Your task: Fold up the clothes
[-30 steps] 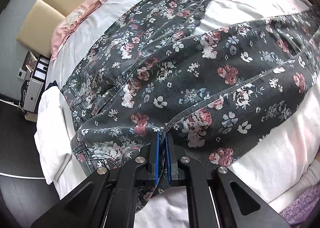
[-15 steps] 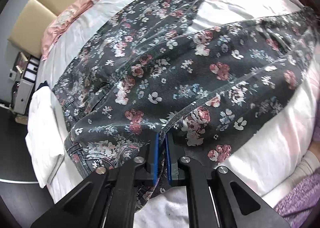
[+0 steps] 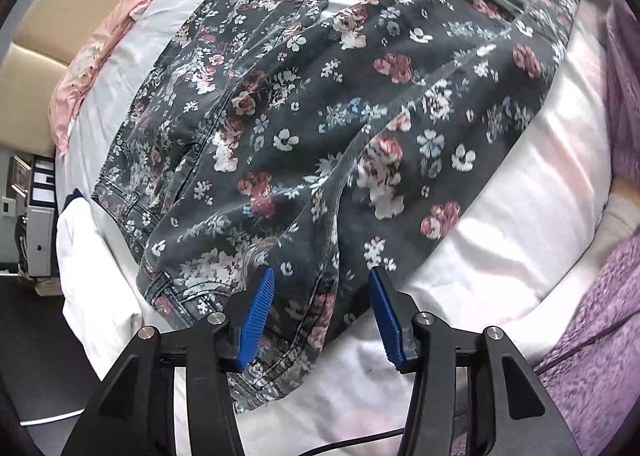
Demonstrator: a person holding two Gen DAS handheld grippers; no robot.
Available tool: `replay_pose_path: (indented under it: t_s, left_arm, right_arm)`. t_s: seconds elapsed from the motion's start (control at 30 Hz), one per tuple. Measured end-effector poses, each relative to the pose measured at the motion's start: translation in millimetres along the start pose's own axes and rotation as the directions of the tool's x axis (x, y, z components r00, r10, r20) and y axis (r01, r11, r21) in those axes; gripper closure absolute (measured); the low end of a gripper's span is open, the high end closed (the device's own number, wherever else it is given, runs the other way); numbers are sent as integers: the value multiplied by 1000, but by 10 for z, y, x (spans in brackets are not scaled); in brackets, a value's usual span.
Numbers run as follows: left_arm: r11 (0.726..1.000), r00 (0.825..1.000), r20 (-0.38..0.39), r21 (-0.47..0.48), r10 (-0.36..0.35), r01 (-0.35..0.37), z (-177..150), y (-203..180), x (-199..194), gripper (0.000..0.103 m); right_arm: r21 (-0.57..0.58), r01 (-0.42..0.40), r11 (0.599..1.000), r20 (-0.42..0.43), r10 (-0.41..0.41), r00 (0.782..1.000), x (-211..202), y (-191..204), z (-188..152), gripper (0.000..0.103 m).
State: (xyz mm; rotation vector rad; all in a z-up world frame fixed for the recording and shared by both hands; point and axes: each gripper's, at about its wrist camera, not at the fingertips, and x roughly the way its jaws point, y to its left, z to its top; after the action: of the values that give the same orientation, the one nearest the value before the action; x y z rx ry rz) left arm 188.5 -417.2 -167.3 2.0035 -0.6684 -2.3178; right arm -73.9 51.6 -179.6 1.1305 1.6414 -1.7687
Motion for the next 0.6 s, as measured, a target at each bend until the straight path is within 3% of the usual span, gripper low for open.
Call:
replay_pose_path:
  t_s: [0.23,0.37,0.5,0.6]
  left_arm:
    - [999,999,-2,-9,40,-40,-135,28,91,52]
    - [995,995,-7,11,103,-103,-128,-27,180,53]
    - [991,992,20,-46,125,-124,-145,47,80,83]
    - [987,990,46,-98,135,-130,-164,115,-34,90]
  right_arm:
    - [5,-10,1000,-7,10,1000,33,-5,-28,97]
    - [17,-16,1000,-9,16,1000,34,-14,-40,97]
    - [17,-7,1000,-15,7,1000,37,-3,-47,97]
    - [29,4,1000,-13,-3,1000,3,-9,-76,97]
